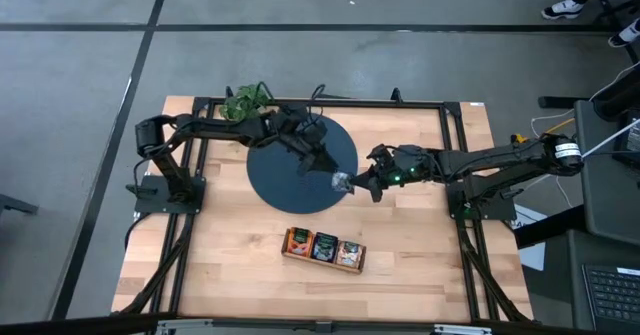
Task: Pick & Place Tea
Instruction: Put the violet tea bag into the middle section of the wooden organizer
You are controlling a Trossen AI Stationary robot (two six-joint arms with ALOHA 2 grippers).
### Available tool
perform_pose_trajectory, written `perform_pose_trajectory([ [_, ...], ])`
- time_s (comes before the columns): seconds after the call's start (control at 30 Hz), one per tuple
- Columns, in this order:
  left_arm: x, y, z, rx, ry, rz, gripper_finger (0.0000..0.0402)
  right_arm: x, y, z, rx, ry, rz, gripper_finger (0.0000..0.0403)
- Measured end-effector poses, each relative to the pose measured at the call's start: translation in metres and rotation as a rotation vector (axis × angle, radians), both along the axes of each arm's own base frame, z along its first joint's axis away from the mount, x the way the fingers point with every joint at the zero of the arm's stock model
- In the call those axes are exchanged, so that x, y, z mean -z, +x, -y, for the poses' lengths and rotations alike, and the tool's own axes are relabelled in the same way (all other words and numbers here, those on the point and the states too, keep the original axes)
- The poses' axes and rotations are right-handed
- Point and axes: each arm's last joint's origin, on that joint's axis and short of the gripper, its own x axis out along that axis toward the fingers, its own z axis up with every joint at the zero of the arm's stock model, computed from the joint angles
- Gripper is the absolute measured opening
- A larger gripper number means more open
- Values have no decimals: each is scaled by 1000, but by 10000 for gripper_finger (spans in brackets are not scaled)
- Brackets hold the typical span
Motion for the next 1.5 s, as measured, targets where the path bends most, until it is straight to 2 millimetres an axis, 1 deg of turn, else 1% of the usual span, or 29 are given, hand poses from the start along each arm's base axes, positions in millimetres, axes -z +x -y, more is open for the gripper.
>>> perform_pose_trajectory([
  [0.2, -3, -1, -2, 33, -29, 21, 120, 0, 0, 0, -4, -1, 1, 2],
  [0.4, -2, -1, 3, 92, -44, 20, 120, 0, 0, 1, 17, -34, 2, 2],
  [0.6, 1, -1, 6, 110, -31, 2, 119, -3, 1, 1, 19, -37, 30, 2],
  [0.67, 2, -1, 7, 116, -16, -2, 110, -4, 2, 1, 19, -38, 42, 2],
  [0.73, 2, -1, 8, 119, -2, 3, 93, -5, 2, 1, 21, -37, 52, 3],
  [0.83, 2, -1, 9, 118, 3, 7, 51, -4, 2, 1, 28, -19, 49, 7],
  [0.9, 2, 0, 9, 114, 1, 6, 19, -5, 2, 1, 41, 15, 49, 17],
  [1.0, 4, -1, 8, 66, -27, -31, 14, -4, 2, 1, 61, 63, 48, 40],
  [1.1, 11, -3, 9, 12, -66, -80, 10, -4, 2, 1, 79, 107, 44, 70],
  [1.17, 14, -8, 12, -14, -68, -88, 9, -4, 2, 1, 84, 117, 45, 89],
  [1.23, 14, -13, 18, -42, -65, -42, 9, -4, 2, 1, 91, 131, 49, 106],
  [1.3, 12, -24, 25, -83, -77, 17, 9, -5, 2, 0, 88, 136, 55, 119],
  [1.37, 10, -34, 30, -145, -94, 93, 9, -7, 3, -2, 95, 130, 74, 127],
  [1.5, 16, -58, 35, -301, -155, 208, 9, -11, 4, -4, 160, 100, 131, 133],
])
